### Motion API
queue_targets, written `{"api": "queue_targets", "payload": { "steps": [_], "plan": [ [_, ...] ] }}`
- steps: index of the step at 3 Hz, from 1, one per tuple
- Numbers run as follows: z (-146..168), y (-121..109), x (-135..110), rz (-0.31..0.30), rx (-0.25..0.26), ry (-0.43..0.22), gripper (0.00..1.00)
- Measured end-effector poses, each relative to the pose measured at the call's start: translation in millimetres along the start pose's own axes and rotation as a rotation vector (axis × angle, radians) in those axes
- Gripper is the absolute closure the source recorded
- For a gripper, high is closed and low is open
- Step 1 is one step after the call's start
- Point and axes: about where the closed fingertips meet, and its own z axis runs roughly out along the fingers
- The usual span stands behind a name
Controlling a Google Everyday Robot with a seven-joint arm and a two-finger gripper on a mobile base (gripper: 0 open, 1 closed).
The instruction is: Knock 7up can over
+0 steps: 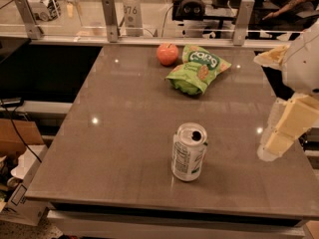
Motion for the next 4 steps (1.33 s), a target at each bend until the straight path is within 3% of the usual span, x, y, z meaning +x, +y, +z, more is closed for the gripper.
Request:
{"api": "queue_targets", "payload": {
  "steps": [2,4],
  "plan": [
    [51,27,-38,-0.032,-0.056,-0.151,0.00],
    [82,43,-58,0.012,-0.152,-0.284,0.00]
  ]
}}
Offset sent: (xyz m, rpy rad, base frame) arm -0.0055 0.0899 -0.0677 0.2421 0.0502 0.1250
